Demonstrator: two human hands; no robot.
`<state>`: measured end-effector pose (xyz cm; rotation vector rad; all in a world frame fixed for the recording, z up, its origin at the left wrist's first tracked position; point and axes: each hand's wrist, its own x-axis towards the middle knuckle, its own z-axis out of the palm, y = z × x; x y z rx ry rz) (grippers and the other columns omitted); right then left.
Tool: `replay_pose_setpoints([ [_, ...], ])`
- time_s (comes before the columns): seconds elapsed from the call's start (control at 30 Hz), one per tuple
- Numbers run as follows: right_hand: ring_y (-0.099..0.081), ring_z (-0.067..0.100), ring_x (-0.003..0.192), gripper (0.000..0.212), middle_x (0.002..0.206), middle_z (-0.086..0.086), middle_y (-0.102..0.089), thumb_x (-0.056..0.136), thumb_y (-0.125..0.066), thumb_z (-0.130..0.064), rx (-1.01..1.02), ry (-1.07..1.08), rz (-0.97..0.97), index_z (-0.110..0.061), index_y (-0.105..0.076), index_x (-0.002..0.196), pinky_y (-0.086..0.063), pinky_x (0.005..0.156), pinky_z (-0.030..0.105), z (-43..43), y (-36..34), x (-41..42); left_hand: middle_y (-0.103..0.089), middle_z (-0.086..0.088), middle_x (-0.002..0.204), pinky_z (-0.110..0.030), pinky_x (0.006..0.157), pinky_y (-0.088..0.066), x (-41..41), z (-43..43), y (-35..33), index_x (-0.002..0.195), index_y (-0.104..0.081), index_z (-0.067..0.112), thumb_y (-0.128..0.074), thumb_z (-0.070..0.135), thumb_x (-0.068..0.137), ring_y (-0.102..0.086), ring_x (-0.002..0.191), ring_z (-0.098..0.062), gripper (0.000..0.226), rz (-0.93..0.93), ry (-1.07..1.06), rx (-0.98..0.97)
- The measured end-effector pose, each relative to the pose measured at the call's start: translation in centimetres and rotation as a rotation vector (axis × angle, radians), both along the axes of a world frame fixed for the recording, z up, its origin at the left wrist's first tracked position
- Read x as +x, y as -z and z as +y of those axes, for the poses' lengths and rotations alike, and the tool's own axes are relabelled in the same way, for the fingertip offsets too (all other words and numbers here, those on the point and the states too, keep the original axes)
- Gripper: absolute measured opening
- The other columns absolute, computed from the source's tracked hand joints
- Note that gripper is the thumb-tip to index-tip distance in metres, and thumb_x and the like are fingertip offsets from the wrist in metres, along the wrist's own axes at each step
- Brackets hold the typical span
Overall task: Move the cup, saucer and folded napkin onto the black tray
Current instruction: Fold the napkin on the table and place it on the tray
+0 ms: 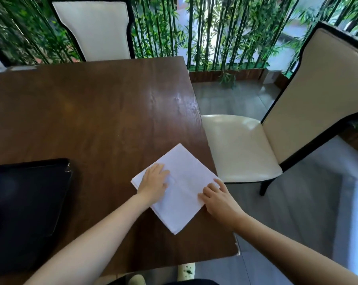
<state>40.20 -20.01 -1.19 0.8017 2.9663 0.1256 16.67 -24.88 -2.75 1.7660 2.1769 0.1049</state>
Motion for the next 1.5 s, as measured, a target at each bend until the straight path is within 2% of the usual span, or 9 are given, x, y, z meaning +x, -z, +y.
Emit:
replay_pose_setpoints([
  [0.3, -0.06, 0.02, 0.075, 0.013, 0.076, -0.002, -0.06, 0.067, -0.073, -0.016, -0.059, -0.08, 0.053, -0.02, -0.062, 0.072, -0.052, 0.081, 0.03, -3.4, 0.6, -1.1, -0.063, 0.0, 0.112, -0.03, 0.092, -0.046, 4.1, -9.7, -0.5, 0.105, -0.063, 0.021, -0.067, 0.051, 0.073, -0.06, 0.104, -0.02, 0.044, 0.013, 0.221, 0.131],
  [0.43, -0.059, 0.02, 0.079, 0.008, 0.082, -0.001, -0.061, 0.074, -0.067, -0.015, -0.131, -0.11, 0.086, -0.018, -0.063, 0.08, -0.05, 0.076, 0.027, -3.6, 0.4, -1.1, -0.068, -0.001, 0.093, -0.027, 0.074, -0.051, 3.7, -11.0, -0.7, 0.087, -0.068, 0.017, -0.077, 0.033, 0.07, -0.065, 0.085, -0.02, 0.025, 0.046, 0.235, 0.27],
  [0.63, -0.047, 0.028, 0.113, 0.033, 0.121, 0.007, -0.053, 0.091, -0.038, -0.014, -0.226, -0.135, -0.05, -0.014, -0.053, 0.12, -0.03, 0.107, 0.039, -1.9, 0.1, -0.8, -0.066, -0.005, 0.071, -0.031, 0.05, -0.053, 4.0, -11.3, -0.7, 0.067, -0.066, 0.01, -0.056, 0.009, 0.079, -0.064, 0.064, -0.021, 0.016, 0.22, 0.237, 0.355],
  [0.8, -0.046, 0.025, 0.114, 0.031, 0.123, 0.005, -0.052, 0.092, -0.038, -0.016, -0.238, -0.111, -0.074, -0.015, -0.052, 0.119, -0.031, 0.104, 0.035, -1.2, 0.3, -1.3, -0.06, -0.005, 0.061, -0.029, 0.042, -0.047, 5.2, -11.7, -0.4, 0.057, -0.059, 0.01, -0.069, -0.009, 0.057, -0.059, 0.055, -0.02, 0.022, 0.296, 0.205, 0.306],
  [0.93, -0.056, 0.024, 0.09, 0.016, 0.097, 0.004, -0.061, 0.08, -0.061, -0.009, -0.173, -0.112, -0.078, -0.014, -0.06, 0.095, -0.045, 0.088, 0.033, -2.0, 0.0, -1.7, -0.054, -0.003, 0.052, -0.03, 0.034, -0.041, 5.2, -11.3, -0.9, 0.053, -0.056, 0.01, -0.07, -0.008, 0.049, -0.051, 0.043, -0.018, 0.023, 0.269, 0.119, 0.314],
  [1.0, -0.056, 0.023, 0.078, 0.014, 0.085, 0.003, -0.061, 0.072, -0.068, -0.013, -0.165, -0.105, 0.012, -0.014, -0.06, 0.084, -0.05, 0.075, 0.033, -2.0, 0.1, -1.6, -0.055, -0.004, 0.053, -0.031, 0.033, -0.041, 4.8, -11.1, -1.0, 0.058, -0.059, 0.007, -0.062, -0.001, 0.062, -0.052, 0.041, -0.02, 0.009, 0.138, 0.055, 0.34],
  [1.1, -0.053, 0.026, 0.092, 0.02, 0.1, 0.004, -0.057, 0.084, -0.055, -0.028, -0.239, -0.104, 0.048, -0.014, -0.057, 0.099, -0.043, 0.086, 0.037, -1.4, 0.8, -1.0, -0.062, -0.003, 0.062, -0.029, 0.04, -0.045, 3.8, -11.0, -1.5, 0.072, -0.064, 0.008, -0.048, 0.012, 0.075, -0.058, 0.049, -0.021, 0.017, -0.043, -0.045, 0.351],
  [1.33, -0.057, 0.026, 0.079, 0.002, 0.083, 0.003, -0.065, 0.085, -0.065, -0.013, -0.426, 0.015, 0.337, -0.011, -0.065, 0.084, -0.045, 0.072, 0.036, 1.6, 0.2, 0.3, -0.065, -0.001, 0.082, -0.032, 0.06, -0.051, 0.8, -10.3, -1.1, 0.09, -0.061, 0.013, -0.055, 0.012, 0.086, -0.059, 0.069, -0.016, 0.007, -0.27, -0.227, 0.323],
  [1.5, -0.059, -0.006, 0.071, 0.021, 0.074, -0.019, -0.062, 0.085, -0.067, -0.026, -0.894, 0.283, 0.554, -0.042, -0.059, 0.075, -0.045, 0.064, 0.006, 3.8, -0.5, -0.7, -0.071, -0.003, 0.102, -0.023, 0.073, -0.053, -0.5, -10.7, -1.3, 0.11, -0.064, 0.013, -0.063, 0.018, 0.086, -0.067, 0.084, -0.017, 0.024, -0.239, -0.086, 0.296],
])
